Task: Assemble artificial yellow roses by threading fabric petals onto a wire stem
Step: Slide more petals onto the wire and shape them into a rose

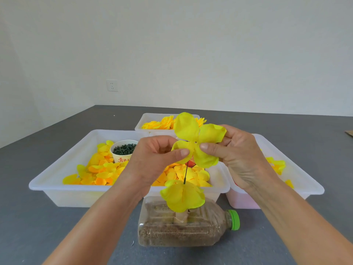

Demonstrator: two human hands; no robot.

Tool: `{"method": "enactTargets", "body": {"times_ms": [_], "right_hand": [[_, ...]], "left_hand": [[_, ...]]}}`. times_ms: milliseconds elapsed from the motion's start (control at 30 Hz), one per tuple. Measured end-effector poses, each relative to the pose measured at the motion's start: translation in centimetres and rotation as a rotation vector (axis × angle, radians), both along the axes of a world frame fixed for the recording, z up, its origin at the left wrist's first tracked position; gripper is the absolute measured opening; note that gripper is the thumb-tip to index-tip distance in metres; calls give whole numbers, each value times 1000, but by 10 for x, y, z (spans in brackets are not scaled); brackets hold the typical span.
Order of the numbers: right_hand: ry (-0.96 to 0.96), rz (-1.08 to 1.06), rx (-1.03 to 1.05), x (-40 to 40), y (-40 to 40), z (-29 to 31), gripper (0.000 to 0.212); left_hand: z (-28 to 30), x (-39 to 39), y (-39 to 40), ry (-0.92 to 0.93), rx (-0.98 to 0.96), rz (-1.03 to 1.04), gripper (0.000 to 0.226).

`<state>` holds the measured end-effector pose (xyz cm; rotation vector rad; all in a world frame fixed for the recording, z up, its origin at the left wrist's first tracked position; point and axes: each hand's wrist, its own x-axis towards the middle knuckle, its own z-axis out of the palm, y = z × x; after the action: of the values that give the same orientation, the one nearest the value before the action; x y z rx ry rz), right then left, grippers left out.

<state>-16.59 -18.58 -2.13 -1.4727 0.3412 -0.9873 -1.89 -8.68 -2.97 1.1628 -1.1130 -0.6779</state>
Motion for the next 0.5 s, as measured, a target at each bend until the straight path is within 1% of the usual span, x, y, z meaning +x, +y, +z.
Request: {"method": "enactTargets", "body": {"times_ms": [67, 133, 300, 367, 433, 500], "right_hand": [[40, 21, 98, 0, -3, -1, 34], [102, 26, 183, 2, -6, 0, 38], [170, 104, 338, 11, -7, 9, 43], [219, 111, 356, 14, -7, 11, 37], [261, 99, 368, 16, -6, 10, 30], [294, 85, 380, 17, -5, 8, 29]], "left_hand": [[-1, 0, 1, 97, 23, -35, 24], [0, 0, 1, 167, 56, -65, 18], [5, 5, -8, 242, 182, -26, 14], [6, 6, -10, 244, 207, -39, 13], [6, 5, -11, 250, 220, -58, 21], [5, 4, -11, 256, 231, -74, 28]]}}
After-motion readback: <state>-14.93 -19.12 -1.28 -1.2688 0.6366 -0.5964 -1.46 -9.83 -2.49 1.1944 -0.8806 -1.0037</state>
